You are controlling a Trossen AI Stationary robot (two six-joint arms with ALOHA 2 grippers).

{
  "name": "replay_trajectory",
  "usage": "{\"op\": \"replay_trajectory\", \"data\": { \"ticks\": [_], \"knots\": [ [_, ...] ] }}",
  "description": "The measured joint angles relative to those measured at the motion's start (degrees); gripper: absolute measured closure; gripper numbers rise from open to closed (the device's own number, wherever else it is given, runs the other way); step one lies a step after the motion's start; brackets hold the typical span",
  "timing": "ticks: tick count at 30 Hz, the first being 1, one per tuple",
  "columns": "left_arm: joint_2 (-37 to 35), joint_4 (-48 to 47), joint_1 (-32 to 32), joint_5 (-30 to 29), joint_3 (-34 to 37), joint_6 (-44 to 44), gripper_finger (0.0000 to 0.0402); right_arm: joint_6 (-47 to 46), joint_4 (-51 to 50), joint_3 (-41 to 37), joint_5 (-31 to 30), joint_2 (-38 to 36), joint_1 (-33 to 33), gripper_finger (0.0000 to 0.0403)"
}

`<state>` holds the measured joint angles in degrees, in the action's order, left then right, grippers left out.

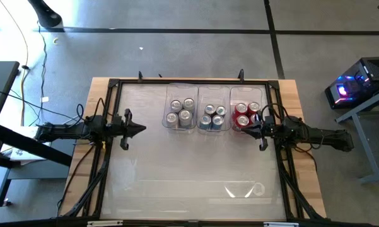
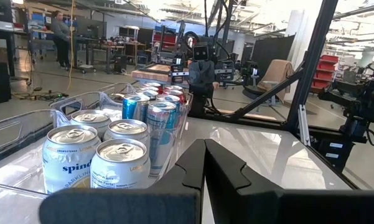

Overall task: Sort soda cans
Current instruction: Return to Home Position

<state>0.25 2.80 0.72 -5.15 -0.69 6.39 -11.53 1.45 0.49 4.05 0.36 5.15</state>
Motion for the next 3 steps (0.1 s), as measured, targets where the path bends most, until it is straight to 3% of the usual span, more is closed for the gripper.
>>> {"op": "replay_trajectory", "data": {
  "ticks": [3],
  "knots": [
    [0.0,0.01,0.01,0.0,0.0,0.0,0.04,0.0,0.02,0.0,-0.01,0.0,0.0,0.0403]
  ]
}}
